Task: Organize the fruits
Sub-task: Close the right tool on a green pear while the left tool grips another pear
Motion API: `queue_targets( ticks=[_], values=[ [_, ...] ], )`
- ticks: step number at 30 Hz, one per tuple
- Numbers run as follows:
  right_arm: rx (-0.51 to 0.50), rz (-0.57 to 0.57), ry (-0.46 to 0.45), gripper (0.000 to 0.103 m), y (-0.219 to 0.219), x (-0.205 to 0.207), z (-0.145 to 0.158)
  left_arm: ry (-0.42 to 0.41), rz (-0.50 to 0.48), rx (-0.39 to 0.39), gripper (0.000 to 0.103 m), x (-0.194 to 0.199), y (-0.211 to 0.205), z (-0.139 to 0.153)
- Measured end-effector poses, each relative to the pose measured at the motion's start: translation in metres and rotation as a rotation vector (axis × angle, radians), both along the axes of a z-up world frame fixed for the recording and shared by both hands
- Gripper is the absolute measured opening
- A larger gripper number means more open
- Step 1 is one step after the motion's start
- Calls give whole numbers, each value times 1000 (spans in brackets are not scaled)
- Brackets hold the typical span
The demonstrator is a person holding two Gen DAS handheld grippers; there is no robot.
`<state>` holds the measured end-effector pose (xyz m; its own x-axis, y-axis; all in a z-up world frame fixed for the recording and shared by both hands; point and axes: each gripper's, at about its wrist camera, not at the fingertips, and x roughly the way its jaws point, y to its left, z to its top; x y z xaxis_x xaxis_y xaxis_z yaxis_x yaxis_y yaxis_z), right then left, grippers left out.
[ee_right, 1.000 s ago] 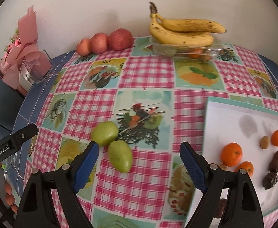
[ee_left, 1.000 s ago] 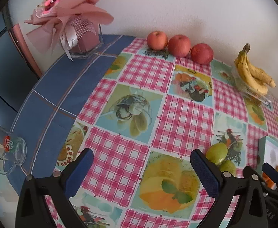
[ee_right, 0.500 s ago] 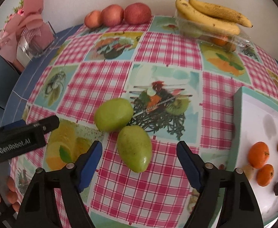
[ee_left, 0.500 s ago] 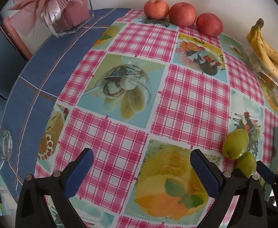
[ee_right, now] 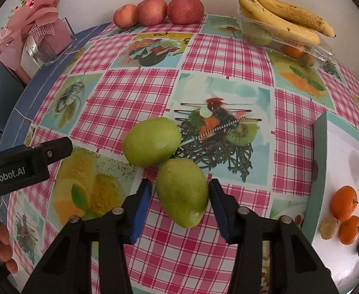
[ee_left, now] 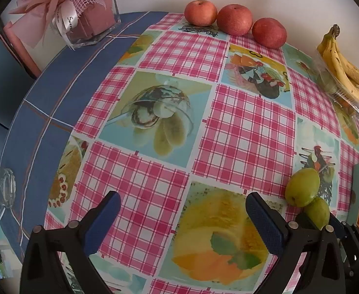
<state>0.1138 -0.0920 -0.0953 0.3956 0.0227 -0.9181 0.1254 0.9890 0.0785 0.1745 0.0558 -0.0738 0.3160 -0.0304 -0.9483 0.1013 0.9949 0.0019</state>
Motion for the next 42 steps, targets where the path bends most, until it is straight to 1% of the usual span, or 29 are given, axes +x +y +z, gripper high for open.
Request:
queue_targets(
  ticks=[2, 13, 22, 26, 33, 36, 37, 39, 42],
  values=[
    [-2, -3, -1, 41, -1, 0, 0, 0, 0, 1, 103, 0, 0, 0],
    [18, -11, -4, 41, -9, -5, 2, 1, -15, -15, 103, -2, -9, -1],
    [30, -77, 3, 41, -35, -10, 4, -14, -50, -52, 103, -2, -22, 0],
    [33, -111, 7, 41, -48, -13, 5, -18, -68, -44, 103, -3, -29, -1],
    [55, -158, 3, 41, -68, -18, 8, -34, -81, -90, 102, 0, -40, 7],
    [61, -171, 4, 41, -73, -20, 8, -37, -88, -143, 101, 1, -45, 10],
    [62, -172, 4, 41, -75, -21, 8, -29, -91, -178, 100, 1, -47, 10],
    [61, -176, 3, 41, -77, -22, 9, -18, -110, -223, 91, 1, -53, 9],
    [63, -178, 1, 41, -80, -23, 10, -12, -137, -232, 87, -1, -63, 8]
  ],
)
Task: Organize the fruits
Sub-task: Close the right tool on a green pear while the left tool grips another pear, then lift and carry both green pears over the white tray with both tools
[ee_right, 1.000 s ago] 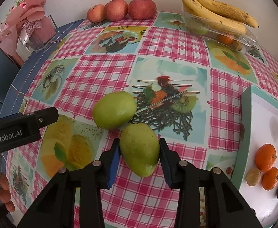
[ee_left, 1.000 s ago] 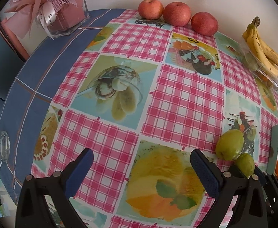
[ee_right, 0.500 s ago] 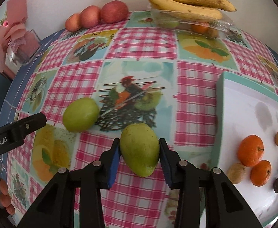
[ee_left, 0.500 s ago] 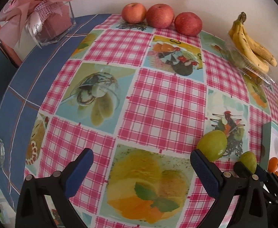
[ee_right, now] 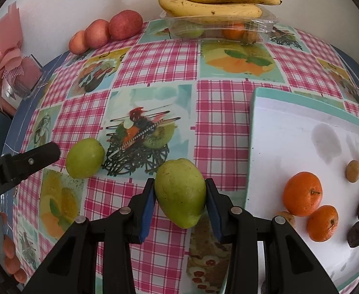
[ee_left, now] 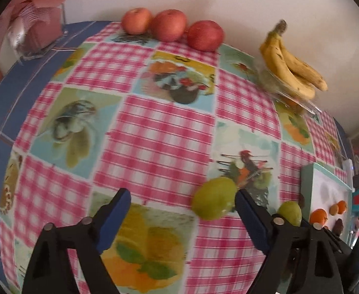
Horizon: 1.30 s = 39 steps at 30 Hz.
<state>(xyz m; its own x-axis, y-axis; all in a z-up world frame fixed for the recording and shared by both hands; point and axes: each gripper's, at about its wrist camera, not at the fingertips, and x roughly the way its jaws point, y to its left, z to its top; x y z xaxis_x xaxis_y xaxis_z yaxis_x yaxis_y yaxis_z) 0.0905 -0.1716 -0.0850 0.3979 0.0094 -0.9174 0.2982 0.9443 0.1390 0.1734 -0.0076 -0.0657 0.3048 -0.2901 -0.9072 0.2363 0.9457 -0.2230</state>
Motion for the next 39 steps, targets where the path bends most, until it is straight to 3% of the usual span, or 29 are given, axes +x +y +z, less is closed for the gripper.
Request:
queue_targets(
  ticks=[13, 20, 31, 39],
  values=[
    [22, -8, -7, 41, -9, -5, 2, 31, -71, -12, 67, -3, -30, -17],
    [26, -7, -12, 41, -8, -4, 3, 21, -86, -3, 51, -3, -33, -17],
    [27, -12, -28, 41, -10, -6, 10, 9, -66, -6, 50, -5, -25, -7],
    [9, -8, -75, 41, -10, -7, 32, -75, -61, -36, 49, -15, -21, 34]
  ],
)
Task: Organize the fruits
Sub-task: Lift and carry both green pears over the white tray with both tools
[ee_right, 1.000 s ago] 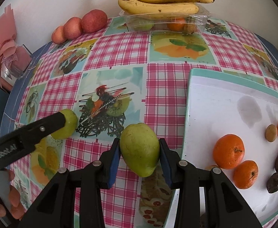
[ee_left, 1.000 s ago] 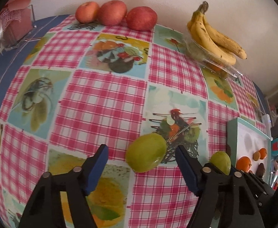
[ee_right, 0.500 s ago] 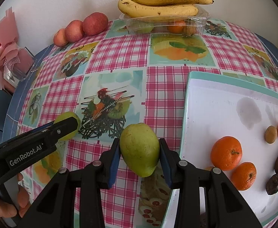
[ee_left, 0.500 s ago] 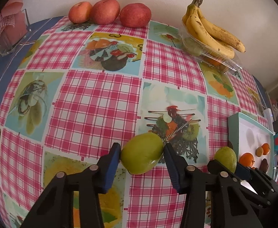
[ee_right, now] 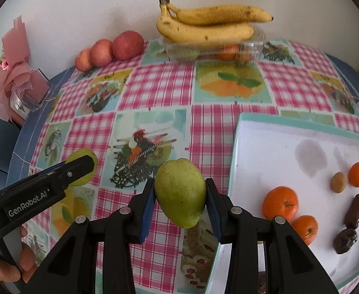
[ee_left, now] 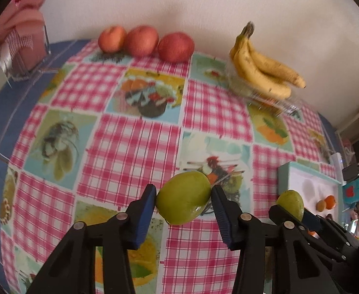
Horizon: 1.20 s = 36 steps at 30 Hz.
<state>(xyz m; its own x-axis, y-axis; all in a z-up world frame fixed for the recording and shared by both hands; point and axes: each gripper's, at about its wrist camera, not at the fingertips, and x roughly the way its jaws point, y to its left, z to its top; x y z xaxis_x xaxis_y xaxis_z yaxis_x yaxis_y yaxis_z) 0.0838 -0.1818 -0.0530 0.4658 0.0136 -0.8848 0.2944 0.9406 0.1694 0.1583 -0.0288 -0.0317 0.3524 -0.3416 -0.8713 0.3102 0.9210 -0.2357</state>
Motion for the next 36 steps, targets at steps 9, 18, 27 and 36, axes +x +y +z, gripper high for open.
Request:
queue_targets(
  ticks=[9, 18, 27, 36],
  values=[
    [-27, -29, -29, 41, -8, -9, 28, -98, 11, -28, 49, -11, 3, 40],
    [-30, -48, -32, 41, -14, -21, 39, -137, 14, -37, 49, -25, 7, 57],
    [-40, -60, -34, 41, -17, -37, 45, -142, 22, -46, 49, -40, 10, 61],
    [-58, -89, -27, 41, -28, -54, 49, -149, -5, -59, 49, -53, 0, 67]
  ],
)
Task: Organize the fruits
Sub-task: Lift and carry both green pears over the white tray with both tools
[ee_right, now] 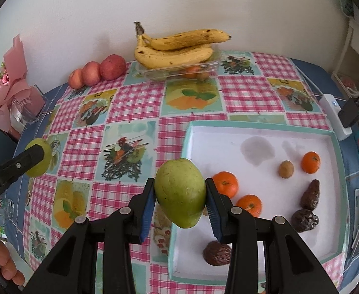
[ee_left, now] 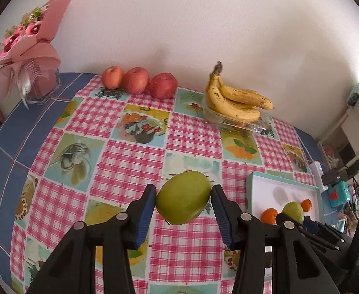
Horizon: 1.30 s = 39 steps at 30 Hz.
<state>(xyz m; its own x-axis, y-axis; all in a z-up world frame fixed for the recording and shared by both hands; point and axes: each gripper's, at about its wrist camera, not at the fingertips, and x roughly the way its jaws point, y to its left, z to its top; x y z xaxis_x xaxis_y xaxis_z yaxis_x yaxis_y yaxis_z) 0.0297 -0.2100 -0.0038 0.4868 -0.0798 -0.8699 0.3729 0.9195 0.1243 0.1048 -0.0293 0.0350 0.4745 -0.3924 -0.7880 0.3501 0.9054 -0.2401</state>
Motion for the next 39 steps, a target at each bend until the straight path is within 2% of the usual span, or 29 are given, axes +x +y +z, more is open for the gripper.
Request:
queue_targets(
  ticks=[7, 22, 33, 39],
  values=[
    [-8, -55, 3, 41, -25, -17, 2, 15, -93, 5, 49, -14, -34, -3],
    [-11, -286, 11, 41, -117, -76, 1, 73, -284, 30, 49, -54, -120, -24],
    [-8, -389, -1, 41, -157, -106, 3, 118, -353, 68, 49, -72, -158, -48],
    [43, -418, 25, 41, -172, -112, -15, 170, -374, 107, 49, -74, -173, -73]
  ],
)
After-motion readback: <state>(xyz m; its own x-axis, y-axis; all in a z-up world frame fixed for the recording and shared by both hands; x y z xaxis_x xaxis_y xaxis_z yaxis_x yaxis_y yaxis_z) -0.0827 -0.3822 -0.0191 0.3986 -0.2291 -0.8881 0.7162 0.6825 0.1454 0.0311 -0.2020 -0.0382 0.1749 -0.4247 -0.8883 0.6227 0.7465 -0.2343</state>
